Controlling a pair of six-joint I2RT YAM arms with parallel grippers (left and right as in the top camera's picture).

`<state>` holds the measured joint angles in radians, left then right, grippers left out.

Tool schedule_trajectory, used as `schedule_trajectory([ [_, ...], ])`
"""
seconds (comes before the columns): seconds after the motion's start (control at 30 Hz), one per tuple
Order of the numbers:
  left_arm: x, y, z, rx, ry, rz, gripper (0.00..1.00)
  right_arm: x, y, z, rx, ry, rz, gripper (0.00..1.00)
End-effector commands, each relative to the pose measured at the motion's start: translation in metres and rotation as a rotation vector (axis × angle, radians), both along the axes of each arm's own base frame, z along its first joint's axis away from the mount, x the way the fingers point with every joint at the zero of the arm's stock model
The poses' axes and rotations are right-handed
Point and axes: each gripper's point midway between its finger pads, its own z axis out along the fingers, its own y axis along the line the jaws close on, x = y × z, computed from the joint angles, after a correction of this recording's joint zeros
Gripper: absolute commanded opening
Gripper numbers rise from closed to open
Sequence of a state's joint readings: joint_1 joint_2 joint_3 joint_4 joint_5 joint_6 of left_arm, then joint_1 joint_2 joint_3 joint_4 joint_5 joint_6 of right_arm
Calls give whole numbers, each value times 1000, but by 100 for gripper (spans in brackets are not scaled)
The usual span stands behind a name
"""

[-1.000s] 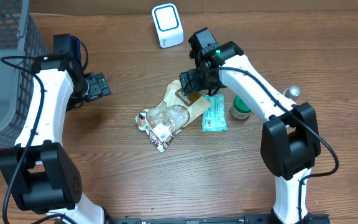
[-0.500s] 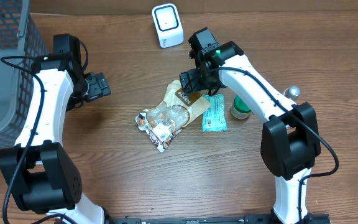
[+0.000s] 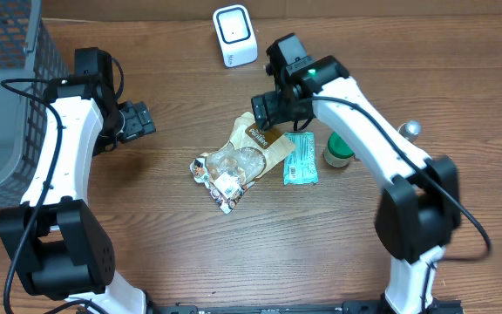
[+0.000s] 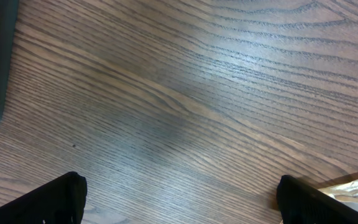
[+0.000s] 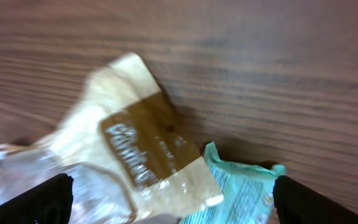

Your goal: Scan the item barcode

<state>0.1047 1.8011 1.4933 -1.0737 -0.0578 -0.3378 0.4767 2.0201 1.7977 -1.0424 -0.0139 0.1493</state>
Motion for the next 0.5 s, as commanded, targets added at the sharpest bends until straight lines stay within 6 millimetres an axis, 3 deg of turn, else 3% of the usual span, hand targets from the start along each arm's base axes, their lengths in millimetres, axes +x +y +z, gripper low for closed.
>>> schedule_trajectory([
  [0.0,5,2,7,14,-23,3,100,-2,-5,84,31,-209,23,100],
  [0.23,5,2,7,14,-23,3,100,-16,-30,163,91,-382,-22,100],
  [0.47,5,2,7,14,-23,3,100,-37,-80,232,59,-573,-129,100],
])
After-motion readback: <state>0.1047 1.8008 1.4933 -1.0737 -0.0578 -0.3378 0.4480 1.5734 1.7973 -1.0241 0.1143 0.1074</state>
